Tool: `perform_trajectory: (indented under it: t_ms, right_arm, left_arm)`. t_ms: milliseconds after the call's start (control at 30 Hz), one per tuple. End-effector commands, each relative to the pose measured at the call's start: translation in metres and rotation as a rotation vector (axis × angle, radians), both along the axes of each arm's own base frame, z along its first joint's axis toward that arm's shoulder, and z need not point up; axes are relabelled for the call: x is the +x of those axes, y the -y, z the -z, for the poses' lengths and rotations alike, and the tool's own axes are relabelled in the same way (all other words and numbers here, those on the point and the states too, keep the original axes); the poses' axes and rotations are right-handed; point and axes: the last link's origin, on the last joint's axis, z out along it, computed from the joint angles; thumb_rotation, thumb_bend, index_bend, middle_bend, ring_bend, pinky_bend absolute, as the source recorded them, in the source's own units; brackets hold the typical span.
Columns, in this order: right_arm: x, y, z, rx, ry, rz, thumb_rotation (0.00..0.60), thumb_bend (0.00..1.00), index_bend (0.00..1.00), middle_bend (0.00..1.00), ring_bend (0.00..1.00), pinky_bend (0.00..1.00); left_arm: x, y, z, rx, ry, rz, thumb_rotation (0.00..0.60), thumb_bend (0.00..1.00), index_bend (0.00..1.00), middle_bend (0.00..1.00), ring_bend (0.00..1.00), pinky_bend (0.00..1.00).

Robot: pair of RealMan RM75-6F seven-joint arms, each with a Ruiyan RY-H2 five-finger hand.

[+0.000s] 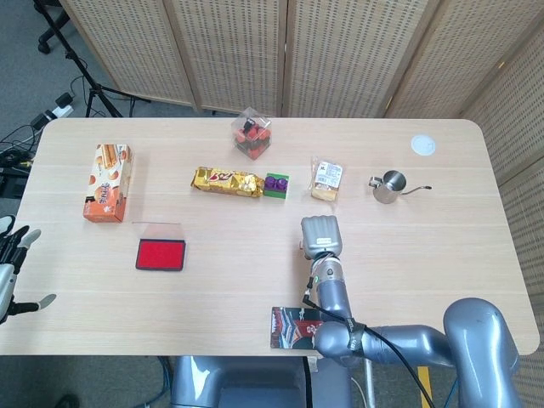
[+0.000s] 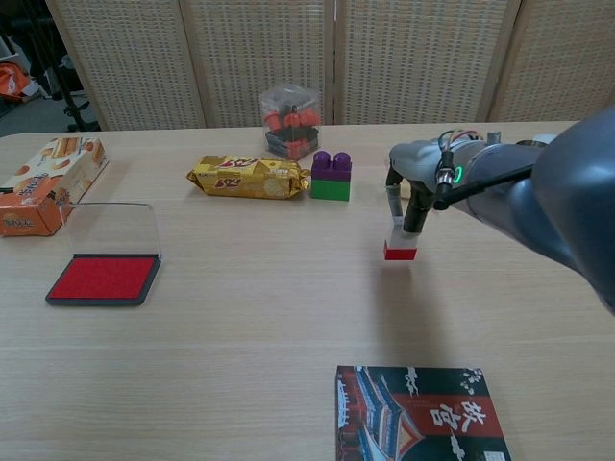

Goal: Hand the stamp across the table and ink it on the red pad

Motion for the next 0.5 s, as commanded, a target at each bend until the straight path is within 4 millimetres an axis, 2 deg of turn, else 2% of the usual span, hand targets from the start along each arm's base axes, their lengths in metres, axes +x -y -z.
perform_trajectory:
  t_ms: [33, 500]
  right_arm:
    - [-0.002, 0.000, 0.002, 0.004, 0.004, 0.000, 0.600, 0.46, 0.56, 0.98, 1.00, 1.00]
    - [-0.015, 0.001, 0.005, 0.011, 0.015, 0.017, 0.600, 0.44, 0.56, 0.98, 1.00, 1.00]
  left_arm:
    - [0.000, 0.000, 0.000, -0.001, 0.001, 0.000, 0.600, 0.00, 0.00, 0.00, 0.00, 0.00]
    - [-0.001, 0.000, 0.001, -0.008, 0.003, -0.004, 0.600, 0.00, 0.00, 0.00, 0.00, 0.00]
